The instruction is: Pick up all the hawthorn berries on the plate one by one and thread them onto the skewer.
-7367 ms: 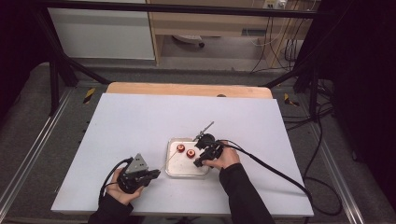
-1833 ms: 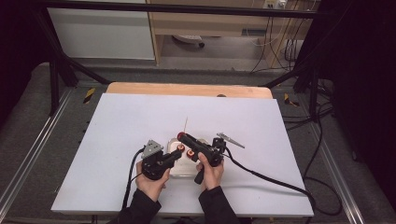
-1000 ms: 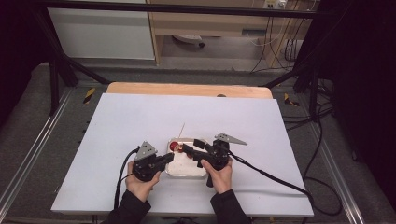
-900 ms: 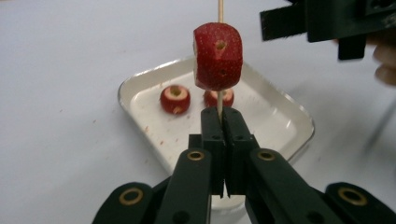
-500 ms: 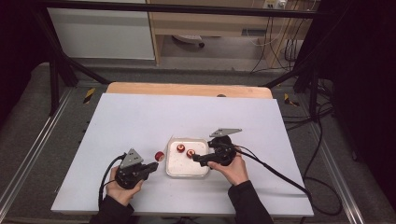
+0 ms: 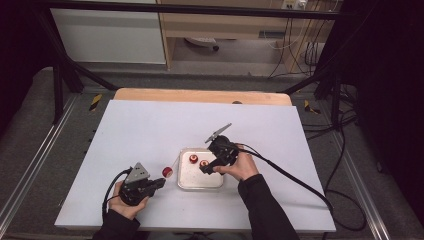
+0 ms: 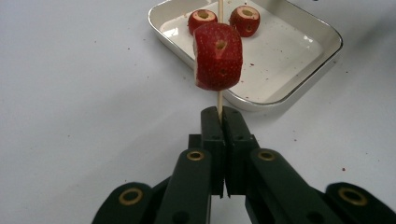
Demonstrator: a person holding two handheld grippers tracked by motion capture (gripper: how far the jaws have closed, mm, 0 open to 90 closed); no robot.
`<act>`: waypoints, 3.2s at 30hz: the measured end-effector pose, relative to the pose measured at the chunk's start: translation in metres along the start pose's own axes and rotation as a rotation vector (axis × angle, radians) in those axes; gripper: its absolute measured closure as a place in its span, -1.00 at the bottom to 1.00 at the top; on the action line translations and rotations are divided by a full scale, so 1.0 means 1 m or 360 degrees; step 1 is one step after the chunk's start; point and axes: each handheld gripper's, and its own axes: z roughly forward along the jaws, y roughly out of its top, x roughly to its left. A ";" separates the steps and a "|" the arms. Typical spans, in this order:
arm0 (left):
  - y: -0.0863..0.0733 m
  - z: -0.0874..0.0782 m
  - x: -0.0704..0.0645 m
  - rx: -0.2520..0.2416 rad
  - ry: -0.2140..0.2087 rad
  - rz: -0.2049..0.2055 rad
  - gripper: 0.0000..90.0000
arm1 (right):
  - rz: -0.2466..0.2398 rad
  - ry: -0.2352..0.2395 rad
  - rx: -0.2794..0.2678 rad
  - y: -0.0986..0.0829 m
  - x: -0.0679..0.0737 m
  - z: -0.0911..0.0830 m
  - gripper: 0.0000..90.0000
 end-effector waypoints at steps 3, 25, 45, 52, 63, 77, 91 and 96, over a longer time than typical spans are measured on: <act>-0.001 -0.001 0.002 -0.0003 0.0005 -0.0003 0.97 | -0.0048 0.0009 0.0073 0.008 0.000 0.008 -0.42; -0.002 0.000 0.002 0.0006 0.0000 0.0009 0.97 | -0.0088 0.0039 0.0362 0.028 -0.016 0.042 0.21; -0.002 -0.001 0.001 -0.0006 0.0005 0.0014 0.97 | -0.0008 0.0037 0.0284 0.030 -0.012 0.032 0.37; -0.001 -0.002 0.000 -0.0015 0.0008 0.0021 0.97 | 0.0099 0.0073 0.0144 0.027 -0.005 0.016 0.37; -0.001 -0.002 -0.002 -0.0025 0.0016 0.0030 0.97 | 0.0302 0.0175 -0.0180 -0.001 -0.003 0.002 0.37; 0.000 -0.003 -0.007 -0.0042 0.0015 0.0032 0.97 | 0.0647 0.0346 -0.0804 -0.035 -0.003 0.002 0.38; 0.000 -0.002 -0.019 -0.0092 0.0020 -0.0067 0.97 | 0.0775 0.0325 -0.1193 -0.038 0.004 0.010 0.38; 0.000 0.000 -0.023 -0.0088 0.0003 -0.0125 0.96 | 0.0789 0.0306 -0.1303 -0.039 0.008 0.013 0.38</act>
